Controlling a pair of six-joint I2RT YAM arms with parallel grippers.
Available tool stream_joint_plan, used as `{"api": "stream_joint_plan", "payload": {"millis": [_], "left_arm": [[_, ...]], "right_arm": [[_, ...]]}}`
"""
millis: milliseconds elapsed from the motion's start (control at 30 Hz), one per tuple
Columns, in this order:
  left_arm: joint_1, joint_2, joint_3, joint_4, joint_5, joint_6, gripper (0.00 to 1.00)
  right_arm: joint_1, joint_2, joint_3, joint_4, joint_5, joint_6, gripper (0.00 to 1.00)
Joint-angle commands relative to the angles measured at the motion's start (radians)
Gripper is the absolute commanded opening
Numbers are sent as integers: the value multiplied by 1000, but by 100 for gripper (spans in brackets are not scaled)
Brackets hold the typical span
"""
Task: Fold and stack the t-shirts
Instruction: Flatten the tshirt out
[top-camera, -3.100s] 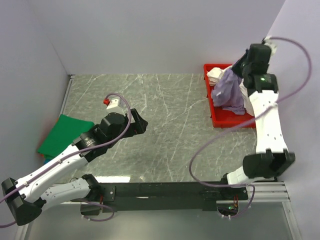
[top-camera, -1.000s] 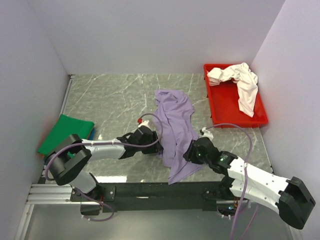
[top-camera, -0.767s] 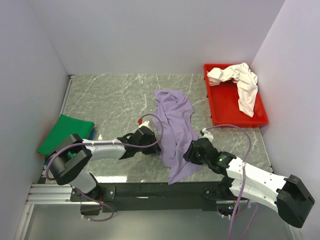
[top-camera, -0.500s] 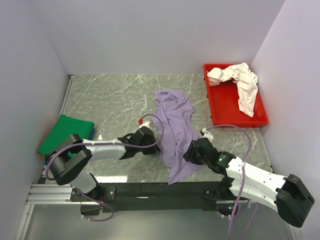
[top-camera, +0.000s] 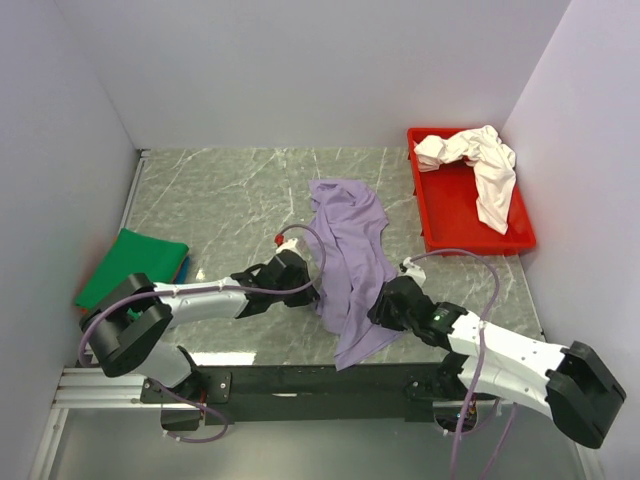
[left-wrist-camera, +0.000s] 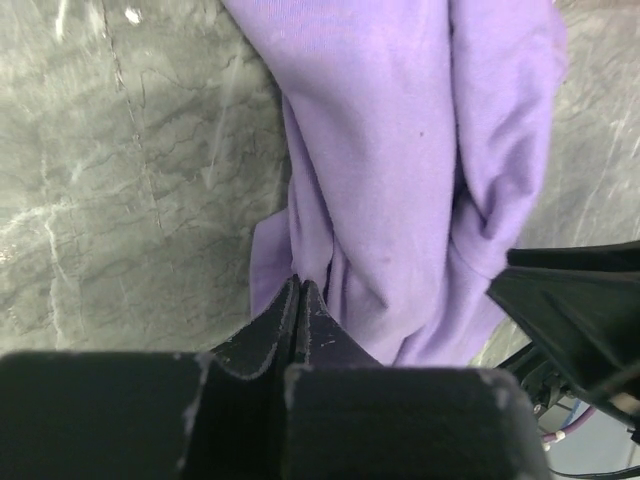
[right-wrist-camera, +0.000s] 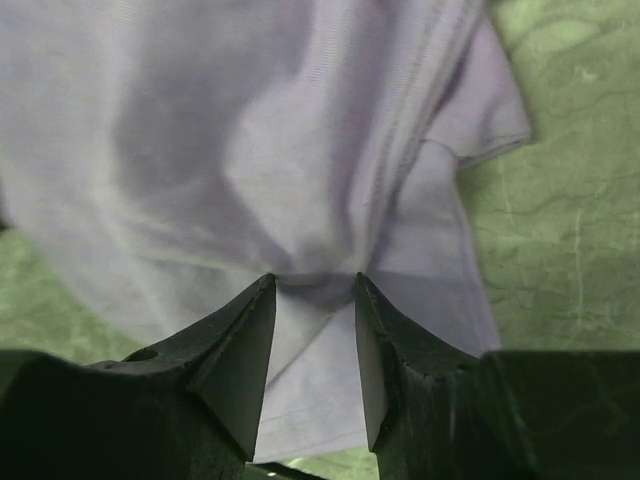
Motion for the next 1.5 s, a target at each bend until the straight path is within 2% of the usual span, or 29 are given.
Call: {"api": "stream_joint_plan", "payload": {"millis": [0, 100, 200, 233, 267, 333, 567, 633, 733, 833, 1000, 1167, 1300, 1367, 1467], "left_arm": [[-6, -46, 44, -23, -33, 5, 1], [-4, -59, 44, -35, -39, 3, 1], [-4, -80, 44, -51, -53, 5, 1], [-3, -97, 48, -57, -59, 6, 1], [-1, -106, 53, -89, -66, 8, 1], [17, -137, 73, -130, -101, 15, 1], [203, -312, 93, -279, -110, 42, 1], [292, -376, 116, -351, -119, 52, 1], [434, -433, 178, -426, -98, 78, 1], [555, -421, 283, -483, -96, 106, 1], [755, -292, 462, -540, 16, 120, 1], [795, -307, 521, -562, 26, 144, 1], [813, -378, 533, -606, 22, 144, 1], [820, -415, 519, -599, 43, 143, 0], [826, -392, 518, -631, 77, 141, 0]], "right_arm": [[15, 53, 3, 36, 29, 15, 44], [15, 56, 0, 53, 25, 16, 41], [14, 54, 19, 55, 31, 16, 30], [15, 53, 26, 46, 35, 12, 24], [15, 51, 39, 35, 40, 9, 9], [14, 36, 94, -26, 67, -8, 0], [-17, -24, 330, -213, 205, -116, 0], [-37, -24, 370, -249, 224, -163, 0], [-132, -18, 436, -267, 193, -247, 0], [-252, -4, 479, -254, 157, -320, 0], [-425, 64, 566, -255, 80, -387, 0], [-479, -4, 635, -272, 57, -407, 0], [-493, -56, 678, -300, 31, -415, 0], [-494, -59, 697, -293, 6, -415, 0], [-496, -39, 730, -315, -6, -412, 0]]}}
